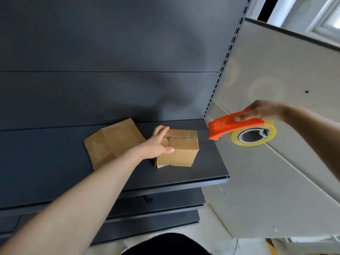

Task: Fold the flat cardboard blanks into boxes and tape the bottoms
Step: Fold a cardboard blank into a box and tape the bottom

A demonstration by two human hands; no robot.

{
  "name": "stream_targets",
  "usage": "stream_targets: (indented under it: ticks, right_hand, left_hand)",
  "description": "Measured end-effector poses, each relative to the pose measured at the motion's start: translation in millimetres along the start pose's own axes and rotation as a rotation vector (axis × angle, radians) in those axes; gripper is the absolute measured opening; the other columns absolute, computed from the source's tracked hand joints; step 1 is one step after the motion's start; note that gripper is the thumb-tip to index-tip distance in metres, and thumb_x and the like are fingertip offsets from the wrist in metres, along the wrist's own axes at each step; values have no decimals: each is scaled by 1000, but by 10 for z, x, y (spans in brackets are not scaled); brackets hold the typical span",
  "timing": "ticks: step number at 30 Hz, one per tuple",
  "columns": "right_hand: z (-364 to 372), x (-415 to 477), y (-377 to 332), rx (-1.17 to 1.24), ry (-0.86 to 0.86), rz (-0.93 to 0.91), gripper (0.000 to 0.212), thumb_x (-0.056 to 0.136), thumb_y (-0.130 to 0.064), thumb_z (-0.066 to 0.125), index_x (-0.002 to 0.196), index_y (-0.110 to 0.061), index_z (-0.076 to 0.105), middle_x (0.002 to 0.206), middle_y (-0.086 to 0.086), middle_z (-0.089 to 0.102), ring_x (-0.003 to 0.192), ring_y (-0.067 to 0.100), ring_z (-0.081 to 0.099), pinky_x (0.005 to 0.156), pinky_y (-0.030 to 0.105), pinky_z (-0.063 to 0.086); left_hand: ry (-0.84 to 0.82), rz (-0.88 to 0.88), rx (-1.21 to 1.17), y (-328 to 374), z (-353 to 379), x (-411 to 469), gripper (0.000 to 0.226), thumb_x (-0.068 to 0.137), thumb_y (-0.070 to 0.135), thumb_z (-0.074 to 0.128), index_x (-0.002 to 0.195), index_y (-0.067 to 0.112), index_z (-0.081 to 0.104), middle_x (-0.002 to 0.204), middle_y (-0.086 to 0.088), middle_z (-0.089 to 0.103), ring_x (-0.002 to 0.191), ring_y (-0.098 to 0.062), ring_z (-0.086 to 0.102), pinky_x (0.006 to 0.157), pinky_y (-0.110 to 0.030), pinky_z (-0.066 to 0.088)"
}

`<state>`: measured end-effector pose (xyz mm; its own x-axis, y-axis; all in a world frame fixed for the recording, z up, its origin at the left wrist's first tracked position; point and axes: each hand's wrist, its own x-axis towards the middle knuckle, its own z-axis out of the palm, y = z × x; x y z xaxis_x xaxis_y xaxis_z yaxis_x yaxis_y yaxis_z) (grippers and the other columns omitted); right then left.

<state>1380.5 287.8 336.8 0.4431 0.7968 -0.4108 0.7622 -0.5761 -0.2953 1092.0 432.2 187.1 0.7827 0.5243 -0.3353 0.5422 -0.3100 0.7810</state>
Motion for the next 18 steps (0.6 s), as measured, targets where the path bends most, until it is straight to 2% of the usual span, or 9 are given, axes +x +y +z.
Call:
stream_targets:
  ticks: [3,6,8,14,18]
  right_hand:
    - [-84,-102,281,33,28,40,73,39,-77,69,80,-17,74,80,3,73,77,22,67,76,32,47]
    - [-43,-53,384,36,20,75,51,62,-62,74,87,-17,74,84,3,72,80,22,66,81,33,47]
    - [55,47,389,-7,0,83,42,71,-55,72,86,-17,72,84,4,71,79,21,66,80,33,48]
    - [336,280,328,-79,-39,87,45,71,-59,72,86,-17,70,83,4,69,77,21,64,75,31,46]
    - [489,341,235,-99,-44,59,42,72,-61,70,79,-19,67,79,3,66,75,21,61,73,30,44]
  left_hand:
    - [-1,-12,25,13,-4,3,85,92,26,61,153,26,3,155,19,-12,146,-15,8,119,-35,14]
    - [-4,-23,39,20,-10,14,85,92,26,62,153,26,3,155,20,-12,146,-15,8,119,-36,14]
    - [1,-28,37,17,-3,15,85,92,26,62,153,27,3,155,20,-13,146,-14,8,119,-35,14]
    - [11,-33,26,30,12,-5,84,92,25,61,153,27,3,155,20,-11,146,-14,8,118,-34,15]
    - [17,-28,3,43,26,-15,84,93,23,61,153,27,3,155,21,-11,145,-13,7,117,-32,14]
